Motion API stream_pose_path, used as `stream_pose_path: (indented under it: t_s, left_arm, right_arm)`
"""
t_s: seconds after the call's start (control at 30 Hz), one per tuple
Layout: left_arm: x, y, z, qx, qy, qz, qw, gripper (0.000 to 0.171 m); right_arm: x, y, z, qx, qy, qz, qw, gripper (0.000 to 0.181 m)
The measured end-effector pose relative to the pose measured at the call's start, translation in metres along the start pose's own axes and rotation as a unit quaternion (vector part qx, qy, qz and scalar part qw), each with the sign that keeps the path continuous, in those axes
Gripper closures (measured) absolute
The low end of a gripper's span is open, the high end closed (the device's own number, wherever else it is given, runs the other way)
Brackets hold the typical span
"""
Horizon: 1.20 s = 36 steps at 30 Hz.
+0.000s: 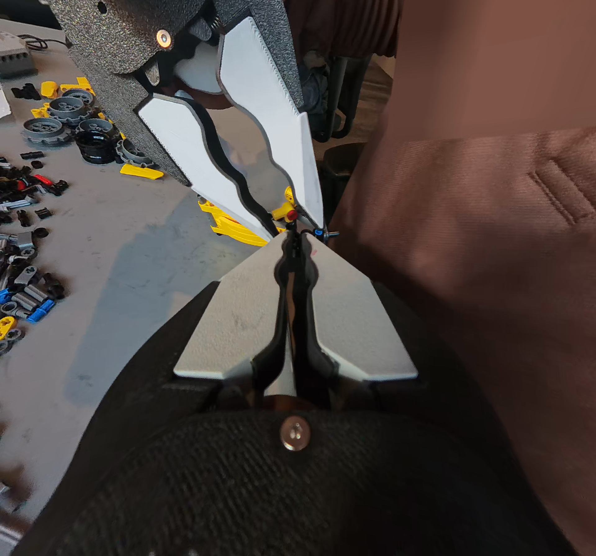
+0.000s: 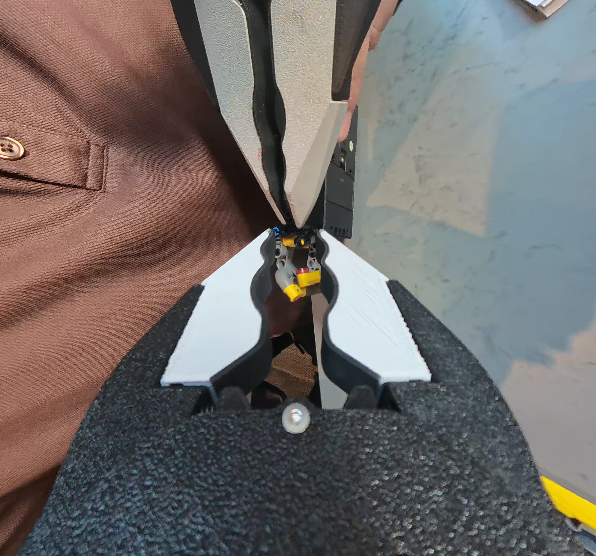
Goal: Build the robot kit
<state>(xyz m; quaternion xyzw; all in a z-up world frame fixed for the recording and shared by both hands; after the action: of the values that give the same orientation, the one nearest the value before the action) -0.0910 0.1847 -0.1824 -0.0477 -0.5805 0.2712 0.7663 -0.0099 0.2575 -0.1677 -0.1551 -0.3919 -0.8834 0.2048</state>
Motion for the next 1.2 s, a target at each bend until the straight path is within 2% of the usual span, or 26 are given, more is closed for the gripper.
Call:
stream_pose_path:
  t_s: [0.57, 1.2]
  left_arm:
    - [-0.001, 0.003, 0.000, -0.035, -0.002, 0.020, 0.999, 0.170]
    - [-0.003, 0.005, 0.002, -0.056, -0.022, 0.038, 0.997, 0.170]
  right_arm:
    - [0.003, -0.009, -0.003, 0.075, 0.022, -0.046, 0.996, 0.164]
    - [0.008, -0.012, -0.003, 0.081, 0.037, -0.057, 0.994, 0.162]
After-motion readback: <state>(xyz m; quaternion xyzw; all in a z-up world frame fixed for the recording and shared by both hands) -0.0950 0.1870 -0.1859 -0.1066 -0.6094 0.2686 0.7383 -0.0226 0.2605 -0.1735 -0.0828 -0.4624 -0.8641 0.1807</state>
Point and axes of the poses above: each gripper's, where its closed fingertips meet, z back along the fingers, x out of its top, y = z × x across the jaws, the point moved 8 cm from there along z, back along the fingers, and after that the axes turned 9 degrees about z, right-handed, at the moved point
